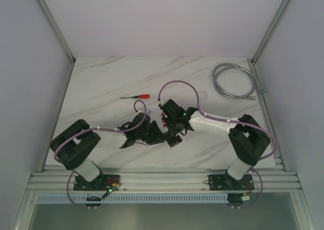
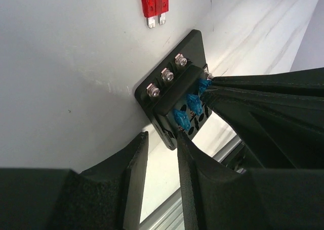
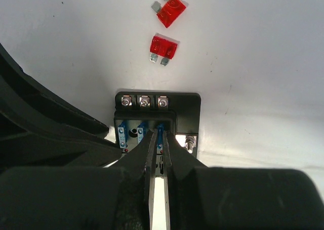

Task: Snap on the fuse box
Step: Install the fuse at the fuse box base.

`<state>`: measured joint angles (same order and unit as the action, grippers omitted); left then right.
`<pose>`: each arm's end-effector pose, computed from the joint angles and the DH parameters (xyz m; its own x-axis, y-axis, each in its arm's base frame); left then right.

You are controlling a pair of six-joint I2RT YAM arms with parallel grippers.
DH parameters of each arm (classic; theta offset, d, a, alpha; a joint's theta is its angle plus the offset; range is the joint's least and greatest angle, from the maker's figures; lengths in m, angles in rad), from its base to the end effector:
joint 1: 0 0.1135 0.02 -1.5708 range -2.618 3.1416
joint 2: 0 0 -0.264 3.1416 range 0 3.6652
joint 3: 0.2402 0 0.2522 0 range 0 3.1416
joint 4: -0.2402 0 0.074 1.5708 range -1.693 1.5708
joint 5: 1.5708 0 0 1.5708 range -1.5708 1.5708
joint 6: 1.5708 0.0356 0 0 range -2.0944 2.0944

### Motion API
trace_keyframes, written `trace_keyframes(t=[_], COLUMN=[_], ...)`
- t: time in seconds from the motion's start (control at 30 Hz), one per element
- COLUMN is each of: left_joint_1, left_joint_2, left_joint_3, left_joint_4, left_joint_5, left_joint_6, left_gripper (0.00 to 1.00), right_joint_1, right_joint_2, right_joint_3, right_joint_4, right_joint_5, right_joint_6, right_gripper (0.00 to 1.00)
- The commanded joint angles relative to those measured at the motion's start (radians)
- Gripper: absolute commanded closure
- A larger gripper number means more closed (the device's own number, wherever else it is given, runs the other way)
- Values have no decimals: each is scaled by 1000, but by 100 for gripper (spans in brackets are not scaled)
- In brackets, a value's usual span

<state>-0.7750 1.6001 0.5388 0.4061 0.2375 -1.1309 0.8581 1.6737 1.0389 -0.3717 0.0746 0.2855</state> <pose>0.1982 -0.2059 0.1266 -0.9213 -0.3286 -0.2080 -0.0475 0.6259 -0.7785 0.2233 0.2544 0.1866 -0.7353 -0.4213 -0.5309 -0.5433 0.8347 0.0902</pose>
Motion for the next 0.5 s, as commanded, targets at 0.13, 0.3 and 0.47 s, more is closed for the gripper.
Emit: trace_keyframes(t=[0.13,0.3,0.47], left_joint_1=[-8,-7,-7], left_joint_2=[56,44,39], left_joint_3=[-31,-41,-45], left_joint_4=[-97,-118,-136], left_joint_5=[-60,-82,-96], left_joint_6=[-16,-23,-24], left_gripper=[64,65,66], right_joint_1=[-25,-31,-31], right_joint_2=[74,89,121], right_joint_3=[-80,-92,-98], right_joint_4=[-129,-142,-168], right_joint_5=[59,92,140], right_joint_6=[8,0,-9], right_gripper=[100,100,100])
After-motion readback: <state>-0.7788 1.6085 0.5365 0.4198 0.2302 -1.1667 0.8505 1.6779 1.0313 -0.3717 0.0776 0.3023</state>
